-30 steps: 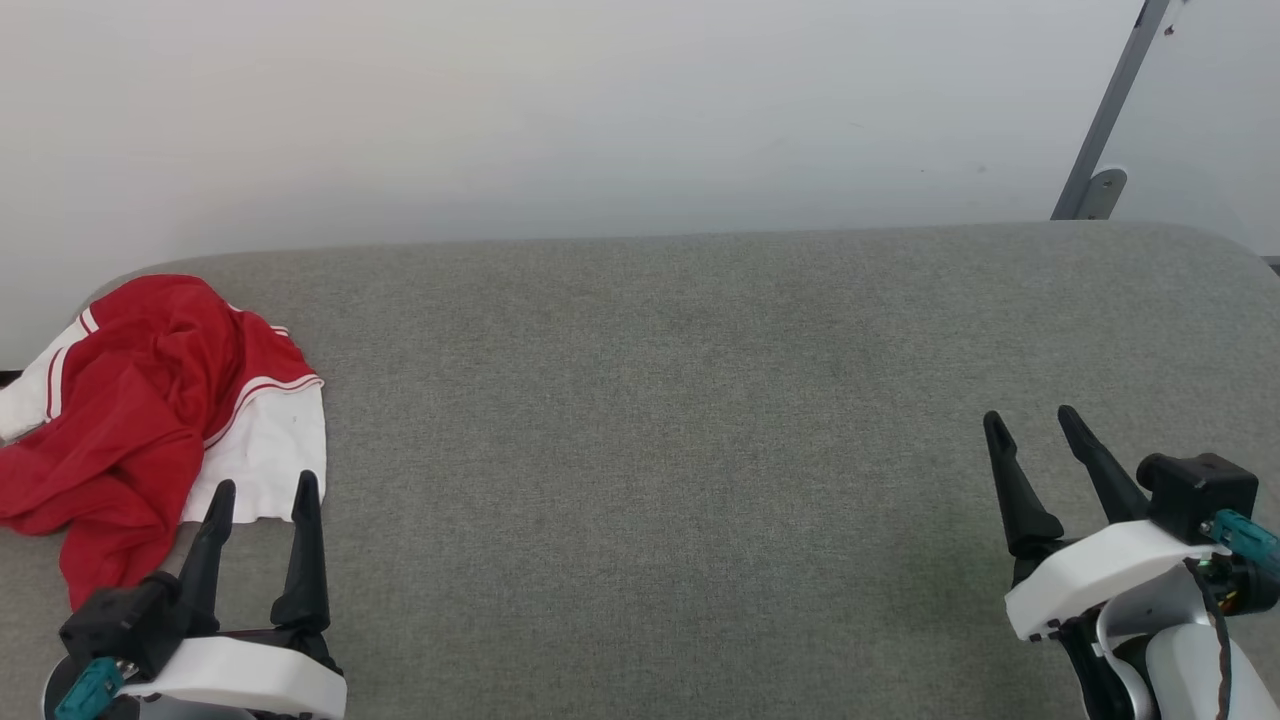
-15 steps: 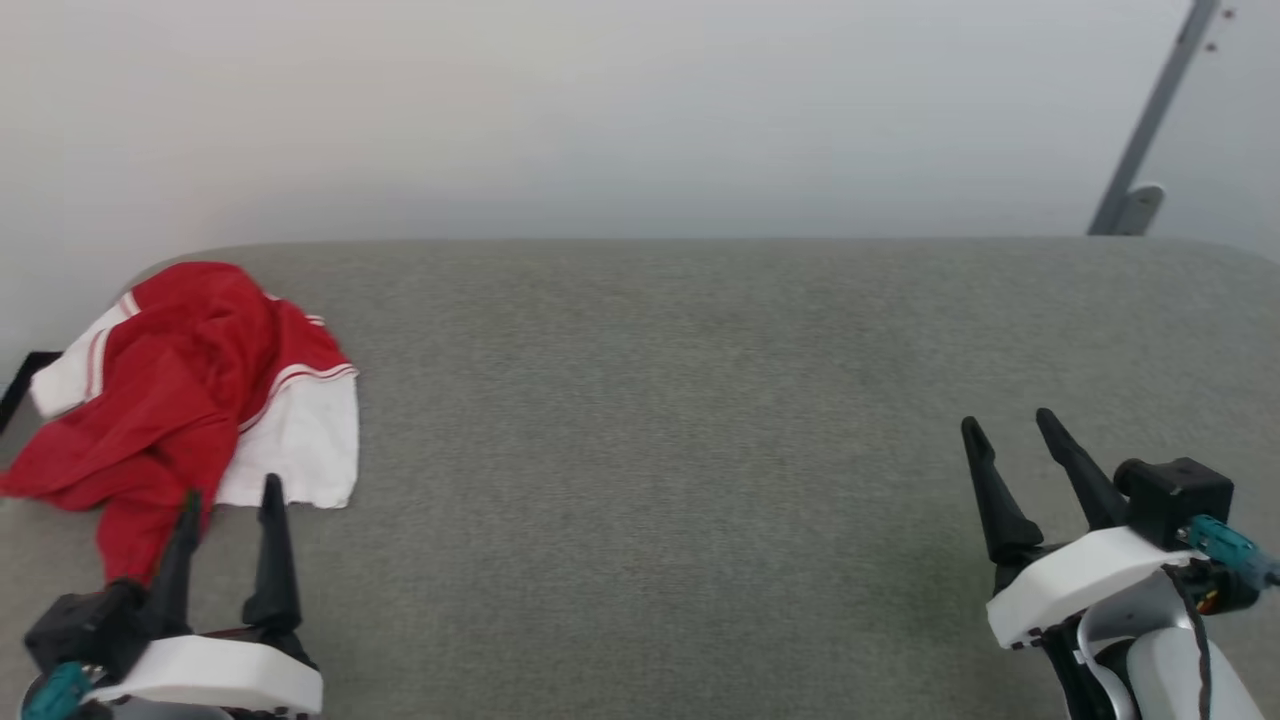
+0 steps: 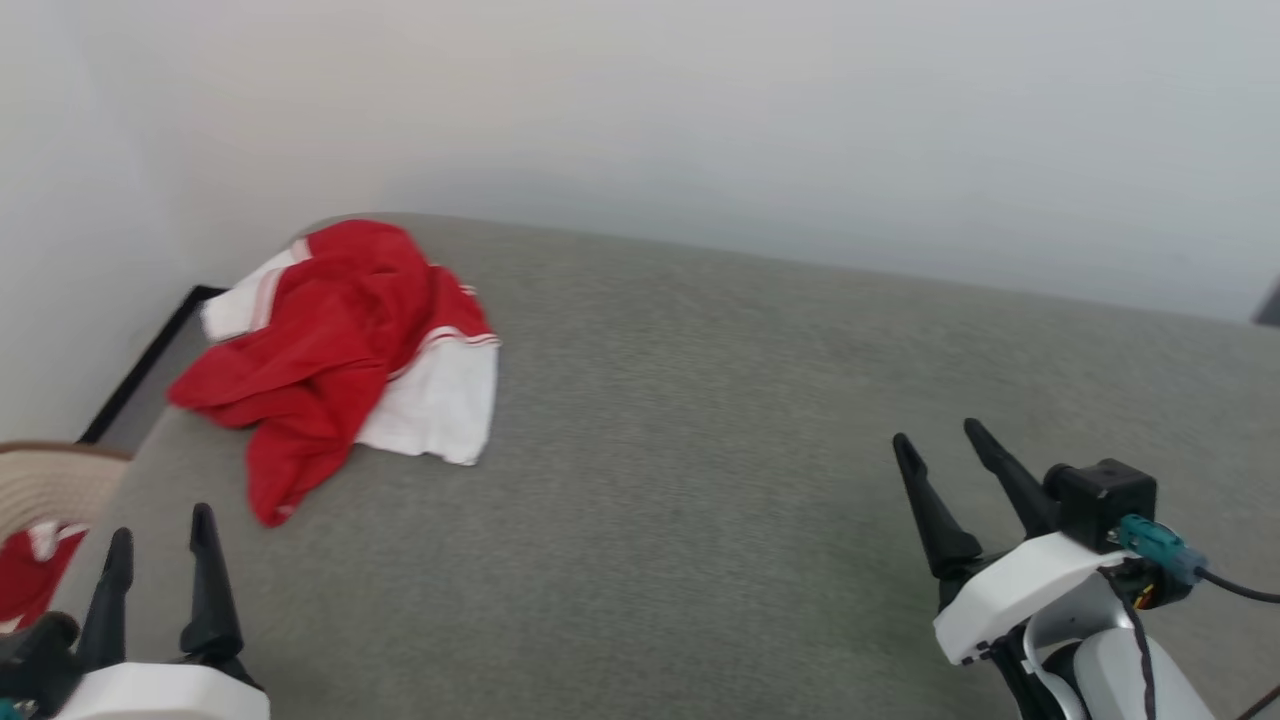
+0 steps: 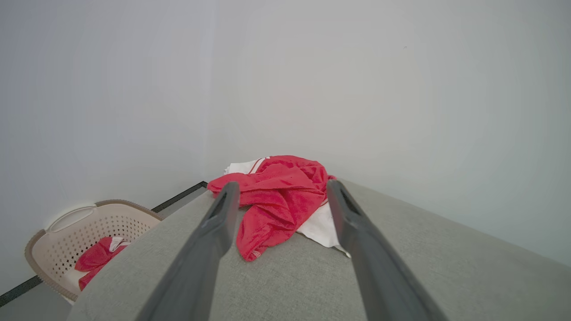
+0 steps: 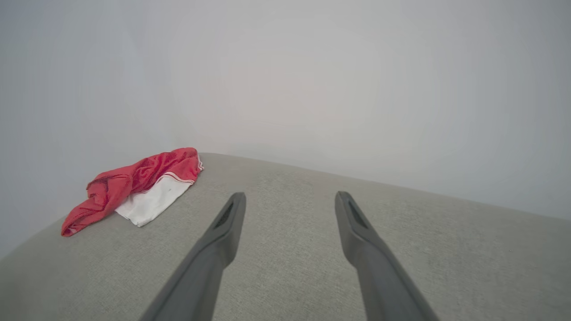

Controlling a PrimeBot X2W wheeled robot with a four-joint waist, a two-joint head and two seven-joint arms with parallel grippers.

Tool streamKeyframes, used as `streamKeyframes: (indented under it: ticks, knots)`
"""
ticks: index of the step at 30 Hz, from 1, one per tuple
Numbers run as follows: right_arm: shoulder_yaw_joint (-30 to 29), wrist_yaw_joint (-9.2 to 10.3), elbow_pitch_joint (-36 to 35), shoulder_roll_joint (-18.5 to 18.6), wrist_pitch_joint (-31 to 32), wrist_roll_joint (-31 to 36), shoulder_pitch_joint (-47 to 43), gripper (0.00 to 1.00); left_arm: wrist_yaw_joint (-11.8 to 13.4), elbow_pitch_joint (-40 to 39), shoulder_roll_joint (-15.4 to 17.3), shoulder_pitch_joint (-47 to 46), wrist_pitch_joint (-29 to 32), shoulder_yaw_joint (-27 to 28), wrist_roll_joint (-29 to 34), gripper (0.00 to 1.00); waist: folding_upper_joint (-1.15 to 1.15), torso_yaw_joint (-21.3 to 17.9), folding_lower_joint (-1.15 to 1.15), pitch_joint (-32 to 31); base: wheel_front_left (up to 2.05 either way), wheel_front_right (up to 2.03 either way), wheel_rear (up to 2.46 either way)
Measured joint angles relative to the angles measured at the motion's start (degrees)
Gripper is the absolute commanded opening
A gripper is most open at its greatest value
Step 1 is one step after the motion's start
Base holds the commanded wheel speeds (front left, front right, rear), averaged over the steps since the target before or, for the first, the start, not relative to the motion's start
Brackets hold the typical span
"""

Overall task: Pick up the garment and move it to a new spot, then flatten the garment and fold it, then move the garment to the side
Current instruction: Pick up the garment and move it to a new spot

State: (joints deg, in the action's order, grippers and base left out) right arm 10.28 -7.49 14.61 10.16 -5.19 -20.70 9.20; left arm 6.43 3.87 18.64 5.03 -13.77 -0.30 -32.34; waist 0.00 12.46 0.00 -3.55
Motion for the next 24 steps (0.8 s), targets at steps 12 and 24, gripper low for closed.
streamKeyframes:
  ticks: [12, 24]
  knots:
    - [3.02, 0.00, 0.51, -0.19, 0.10, -1.09, 0.51, 1.00, 1.13, -1.97, 0.67, 2.85, 0.65, 1.26, -0.91, 1.00, 0.00, 8.02, 0.00, -1.49, 0.00, 0.00, 0.00]
    - [2.97, 0.00, 0.65, -0.45, -0.20, -1.21, 0.50, 1.00, 1.01, -2.37, 0.66, 3.09, 2.16, 1.21, -2.89, 1.00, 0.00, 10.80, 0.00, -1.22, 0.00, 0.00, 0.00]
